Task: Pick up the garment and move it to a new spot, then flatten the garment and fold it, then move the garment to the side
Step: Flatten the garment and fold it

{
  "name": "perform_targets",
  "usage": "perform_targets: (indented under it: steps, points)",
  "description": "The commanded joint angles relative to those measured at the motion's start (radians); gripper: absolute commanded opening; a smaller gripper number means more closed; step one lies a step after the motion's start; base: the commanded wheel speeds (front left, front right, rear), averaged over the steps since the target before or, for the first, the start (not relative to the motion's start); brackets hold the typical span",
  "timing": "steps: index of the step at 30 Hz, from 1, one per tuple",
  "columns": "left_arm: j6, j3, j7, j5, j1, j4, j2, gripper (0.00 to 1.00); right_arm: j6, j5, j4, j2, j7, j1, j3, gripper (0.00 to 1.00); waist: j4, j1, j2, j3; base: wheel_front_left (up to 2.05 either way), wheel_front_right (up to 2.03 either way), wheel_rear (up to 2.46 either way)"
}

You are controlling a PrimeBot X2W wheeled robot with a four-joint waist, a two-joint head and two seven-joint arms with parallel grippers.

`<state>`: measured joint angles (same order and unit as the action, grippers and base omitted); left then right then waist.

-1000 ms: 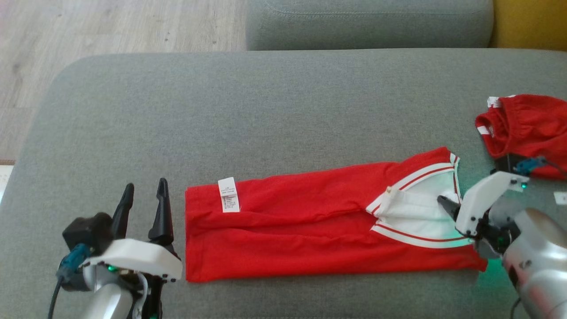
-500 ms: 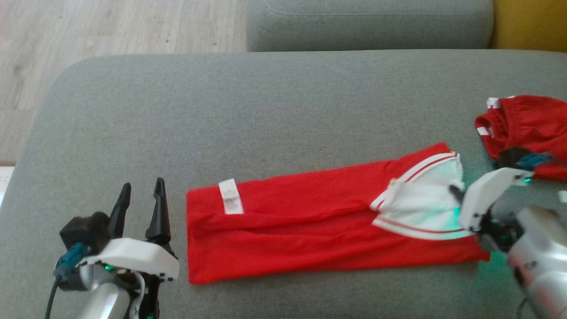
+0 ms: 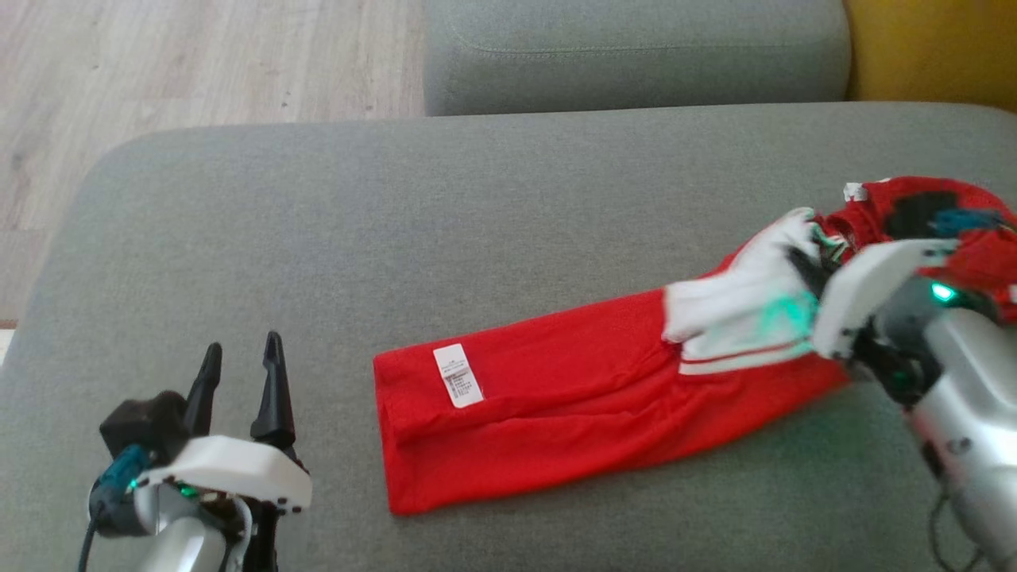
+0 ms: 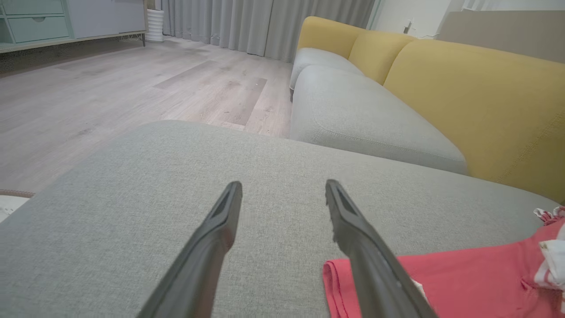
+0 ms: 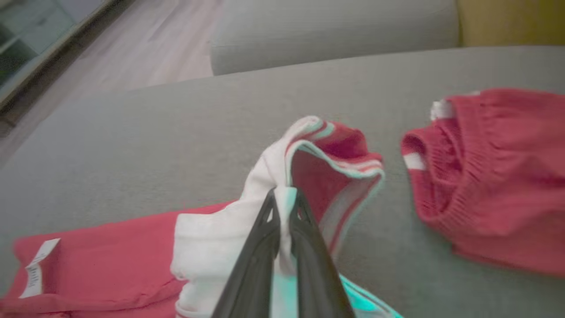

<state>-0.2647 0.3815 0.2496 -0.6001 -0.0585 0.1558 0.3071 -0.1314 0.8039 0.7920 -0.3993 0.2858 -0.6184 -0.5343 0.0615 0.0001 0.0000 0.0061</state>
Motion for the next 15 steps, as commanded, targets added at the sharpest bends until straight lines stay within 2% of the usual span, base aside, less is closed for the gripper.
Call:
perform_targets:
  steps: [1,8,15]
  points:
    - [-0.007,-0.036,0.01,0.01,-0.025,-0.026,0.023,1.0,0.001,0.011,-0.093,0.015,-0.001,0.005,-0.018,0.0,0.013,-0.0001,0.0,-0.005,0.0,0.0,0.0]
    - [-0.009,-0.013,0.0,0.018,-0.032,-0.025,0.015,1.0,0.001,-0.015,-0.318,0.097,0.072,0.081,-0.071,0.0,0.089,-0.0001,0.0,-0.014,0.0,0.0,0.0]
    - [0.005,0.01,-0.005,0.019,-0.053,-0.009,-0.001,1.0,0.001,-0.053,-0.354,0.175,0.118,0.119,-0.073,0.0,0.18,-0.0001,0.0,-0.012,0.0,0.0,0.0]
